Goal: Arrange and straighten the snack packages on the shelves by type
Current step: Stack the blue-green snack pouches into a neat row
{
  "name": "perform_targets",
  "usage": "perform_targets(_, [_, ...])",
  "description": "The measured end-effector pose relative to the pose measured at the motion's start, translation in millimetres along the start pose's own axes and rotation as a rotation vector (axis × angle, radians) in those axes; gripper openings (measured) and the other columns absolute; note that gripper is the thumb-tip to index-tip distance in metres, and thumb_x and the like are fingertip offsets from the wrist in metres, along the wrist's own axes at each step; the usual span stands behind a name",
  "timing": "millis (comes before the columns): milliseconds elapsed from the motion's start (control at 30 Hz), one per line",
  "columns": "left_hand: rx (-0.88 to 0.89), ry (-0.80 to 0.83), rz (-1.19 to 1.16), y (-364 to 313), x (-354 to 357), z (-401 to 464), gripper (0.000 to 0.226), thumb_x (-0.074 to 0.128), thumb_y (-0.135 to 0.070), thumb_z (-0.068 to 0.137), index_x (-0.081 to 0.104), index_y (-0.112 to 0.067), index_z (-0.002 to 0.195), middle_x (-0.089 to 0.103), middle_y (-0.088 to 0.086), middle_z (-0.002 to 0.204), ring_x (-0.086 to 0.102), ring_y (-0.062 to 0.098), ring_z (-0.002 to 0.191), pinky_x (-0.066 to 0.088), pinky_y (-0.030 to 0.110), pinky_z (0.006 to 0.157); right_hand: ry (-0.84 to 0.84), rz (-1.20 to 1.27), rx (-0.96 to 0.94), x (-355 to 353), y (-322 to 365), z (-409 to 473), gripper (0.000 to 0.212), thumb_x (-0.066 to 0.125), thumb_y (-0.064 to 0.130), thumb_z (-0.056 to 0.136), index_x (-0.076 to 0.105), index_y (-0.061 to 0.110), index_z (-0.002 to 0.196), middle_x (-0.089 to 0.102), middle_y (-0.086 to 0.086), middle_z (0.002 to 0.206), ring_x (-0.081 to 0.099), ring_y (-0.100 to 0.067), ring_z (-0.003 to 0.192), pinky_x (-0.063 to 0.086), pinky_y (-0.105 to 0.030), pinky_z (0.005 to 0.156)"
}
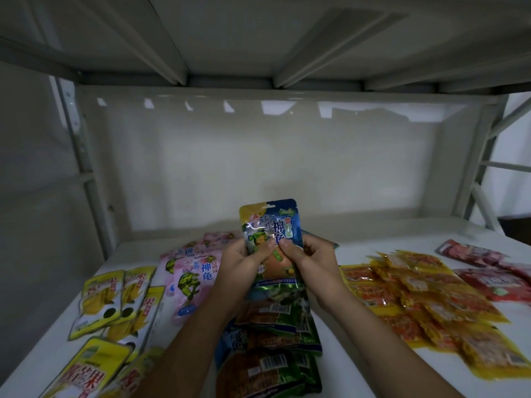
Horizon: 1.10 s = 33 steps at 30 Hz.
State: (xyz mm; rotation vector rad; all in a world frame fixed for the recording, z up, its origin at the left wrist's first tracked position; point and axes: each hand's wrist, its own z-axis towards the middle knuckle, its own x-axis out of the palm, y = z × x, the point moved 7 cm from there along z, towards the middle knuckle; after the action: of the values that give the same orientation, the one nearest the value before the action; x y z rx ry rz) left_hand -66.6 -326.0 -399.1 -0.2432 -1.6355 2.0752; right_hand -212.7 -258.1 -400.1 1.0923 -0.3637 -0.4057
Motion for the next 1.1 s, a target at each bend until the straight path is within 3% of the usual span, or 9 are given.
perform_targets(167, [-0.013, 0.100, 0.025, 11.0, 7.2, -0.2, 0.014, 0.069, -0.011, 0.098, 0.073, -0.003, 0.109, 0.080, 0.017, 0.103, 0.077, 0.034, 0.096, 0.062, 0.044, 0.086, -0.072, 0.158, 0.052, -9.2, 3.6, 0.3, 0.024, 0.073, 0.010, 0.096, 0.071, -0.013, 0.098, 0.074, -0.023, 0.083, 0.069, -0.020, 0.065, 0.058, -0.027, 0.057])
perform_targets(300, [0.056, 0.128, 0.184, 12.1, 5.9, 0.3, 0.011, 0.066, -0.005, 0.099, 0.072, -0.003, 0.089, 0.079, 0.003, 0.082, 0.075, 0.016, 0.080, 0.062, 0.032, 0.074, -0.067, 0.180, 0.072, -7.1, 0.4, -0.1, 0.030, 0.072, 0.016, 0.098, 0.068, -0.014, 0.100, 0.073, -0.023, 0.087, 0.070, -0.028, 0.075, 0.059, -0.034, 0.065])
perform_targets(433, [0.068, 0.158, 0.310, 13.4, 9.9, -2.9, 0.038, 0.063, 0.001, 0.099, 0.057, -0.015, 0.066, 0.059, -0.013, 0.053, 0.054, -0.001, 0.053, 0.044, 0.018, 0.056, -0.103, 0.065, 0.039, -11.2, -3.7, 2.1, 0.031, 0.073, 0.023, 0.098, 0.070, -0.008, 0.095, 0.074, -0.027, 0.089, 0.069, -0.030, 0.074, 0.054, -0.034, 0.065])
perform_targets(567, [0.091, 0.150, 0.324, 13.4, 6.7, -2.1, 0.024, 0.070, -0.007, 0.097, 0.066, -0.011, 0.074, 0.069, -0.003, 0.066, 0.064, 0.012, 0.064, 0.052, 0.026, 0.062, -0.113, 0.032, 0.060, -12.8, -12.3, 3.2, 0.040, 0.076, 0.033, 0.096, 0.070, -0.006, 0.094, 0.066, -0.039, 0.097, 0.064, -0.044, 0.074, 0.052, -0.045, 0.074])
perform_targets(667, [0.095, 0.126, 0.328, 12.5, 3.6, -2.7, 0.017, 0.079, -0.016, 0.093, 0.067, -0.005, 0.086, 0.074, 0.011, 0.077, 0.072, 0.020, 0.074, 0.059, 0.038, 0.068, -0.136, 0.020, 0.114, -13.1, -19.8, 2.6, 0.031, 0.079, 0.035, 0.093, 0.076, 0.004, 0.094, 0.076, -0.026, 0.093, 0.073, -0.040, 0.084, 0.059, -0.054, 0.079])
perform_targets(733, [0.085, 0.081, 0.354, 13.5, 1.1, -3.2, 0.010, 0.078, -0.011, 0.092, 0.068, -0.010, 0.090, 0.077, 0.003, 0.078, 0.073, 0.008, 0.071, 0.057, 0.025, 0.064, -0.138, 0.025, 0.174, -9.9, -25.2, 1.0, 0.037, 0.082, 0.047, 0.081, 0.080, 0.013, 0.096, 0.079, -0.017, 0.095, 0.075, -0.045, 0.092, 0.058, -0.062, 0.084])
perform_targets(833, [0.122, 0.009, 0.558, 10.7, -2.3, -3.5, 0.014, 0.077, -0.017, 0.093, 0.067, -0.013, 0.103, 0.075, -0.009, 0.088, 0.072, 0.001, 0.078, 0.048, 0.010, 0.063, -0.180, -0.111, 0.107, -19.3, -19.5, 6.9, 0.046, 0.077, 0.055, 0.078, 0.077, 0.010, 0.091, 0.076, -0.011, 0.082, 0.073, -0.036, 0.083, 0.060, -0.053, 0.083])
perform_targets(967, [0.136, -0.060, 0.879, 15.5, -8.2, 0.4, 0.039, 0.077, -0.035, 0.093, 0.056, -0.013, 0.118, 0.061, 0.001, 0.088, 0.061, 0.026, 0.088, 0.037, 0.031, 0.064, -0.221, -0.484, 0.023, -45.0, -4.1, 18.1, 0.024, 0.067, 0.019, 0.099, 0.076, 0.004, 0.116, 0.078, -0.011, 0.107, 0.070, -0.024, 0.101, 0.054, -0.030, 0.090])
perform_targets(1100, [0.062, -0.037, 1.013, 24.9, -10.4, 12.3, 0.069, 0.072, -0.038, 0.096, 0.044, -0.006, 0.150, 0.051, 0.016, 0.143, 0.048, 0.034, 0.133, 0.042, 0.039, 0.105, -0.055, -0.916, 0.042, -48.4, -21.3, 41.1, 0.025, 0.061, 0.014, 0.098, 0.076, 0.006, 0.116, 0.073, -0.016, 0.120, 0.066, -0.033, 0.110, 0.051, -0.033, 0.091])
